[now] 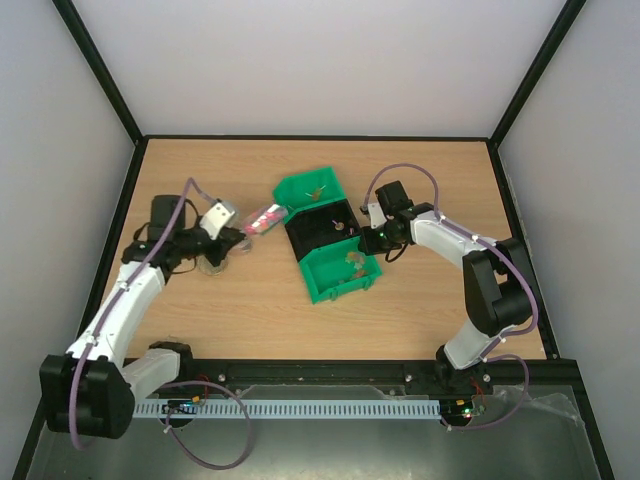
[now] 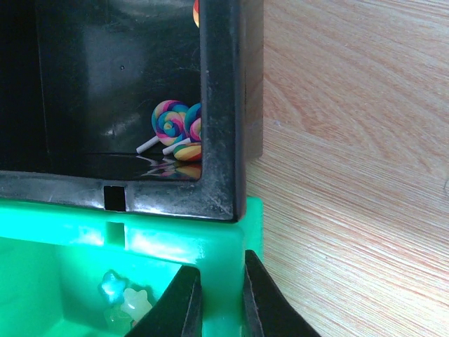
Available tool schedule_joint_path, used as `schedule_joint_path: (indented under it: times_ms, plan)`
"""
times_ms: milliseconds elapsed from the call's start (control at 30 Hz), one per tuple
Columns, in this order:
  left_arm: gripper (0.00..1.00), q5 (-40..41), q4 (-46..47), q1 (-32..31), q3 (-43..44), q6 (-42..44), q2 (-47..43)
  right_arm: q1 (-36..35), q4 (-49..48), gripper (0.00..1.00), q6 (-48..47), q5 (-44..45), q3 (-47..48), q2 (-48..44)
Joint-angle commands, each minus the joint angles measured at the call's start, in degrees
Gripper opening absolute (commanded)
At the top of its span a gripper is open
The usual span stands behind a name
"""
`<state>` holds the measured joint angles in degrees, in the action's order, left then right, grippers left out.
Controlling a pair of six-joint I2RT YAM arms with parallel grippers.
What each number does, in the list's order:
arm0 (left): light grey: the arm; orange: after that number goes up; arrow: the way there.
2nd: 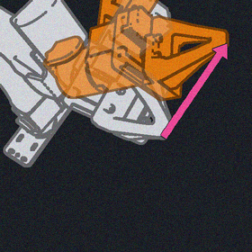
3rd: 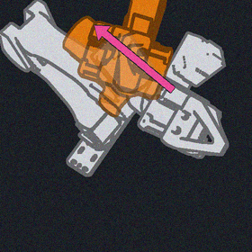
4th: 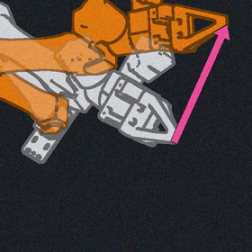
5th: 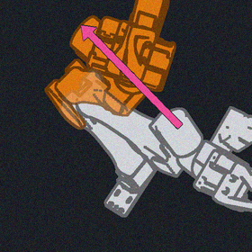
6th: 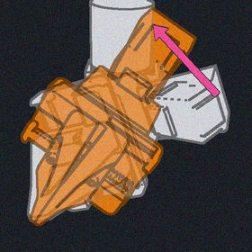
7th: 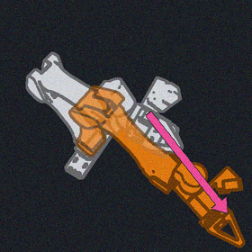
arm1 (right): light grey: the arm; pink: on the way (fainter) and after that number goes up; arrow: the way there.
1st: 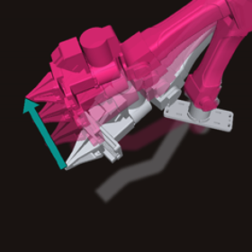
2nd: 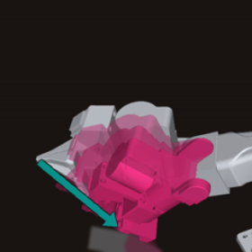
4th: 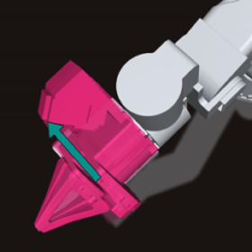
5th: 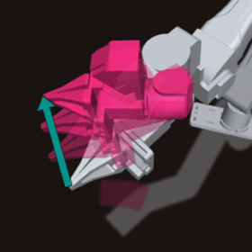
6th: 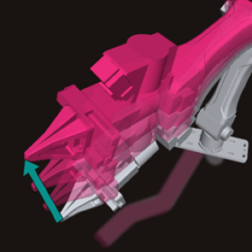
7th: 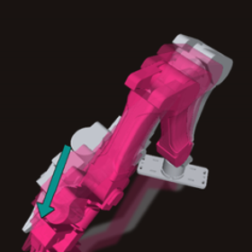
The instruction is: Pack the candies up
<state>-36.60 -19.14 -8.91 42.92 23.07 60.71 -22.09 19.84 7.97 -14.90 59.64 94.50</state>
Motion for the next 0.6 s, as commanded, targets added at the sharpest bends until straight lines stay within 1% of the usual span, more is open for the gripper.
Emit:
schedule_joint_path:
  times_ms: [0, 100, 200, 300, 567]
  plan:
    - [0.02, -2.92, -16.52, 8.86, 5.09, 11.23, -1.16, 0.54, 0.98, 0.01, 0.14, 0.6, 2.07, -0.95]
    - [0.02, -3.14, -22.99, 16.08, 7.69, 16.64, -0.7, 0.55, 0.91, 0.01, 0.04, 0.48, 2.43, -0.52]
    - [0.02, -1.63, -28.46, 20.75, 9.66, 21.41, 0.63, 0.63, 0.59, 0.01, 0.49, 0.03, 2.46, -0.13]
    - [0.02, 1.74, -31.7, 22.4, 10.52, 24.86, 1.34, 0.62, 0.15, 0.01, 1.27, -0.73, 2.37, 0.07]
    - [0.02, 8.14, -32.55, 22.63, 11.19, 24.28, 3.87, 0.64, -0.65, 0.01, 2.02, -1.23, 2.62, 0.54]
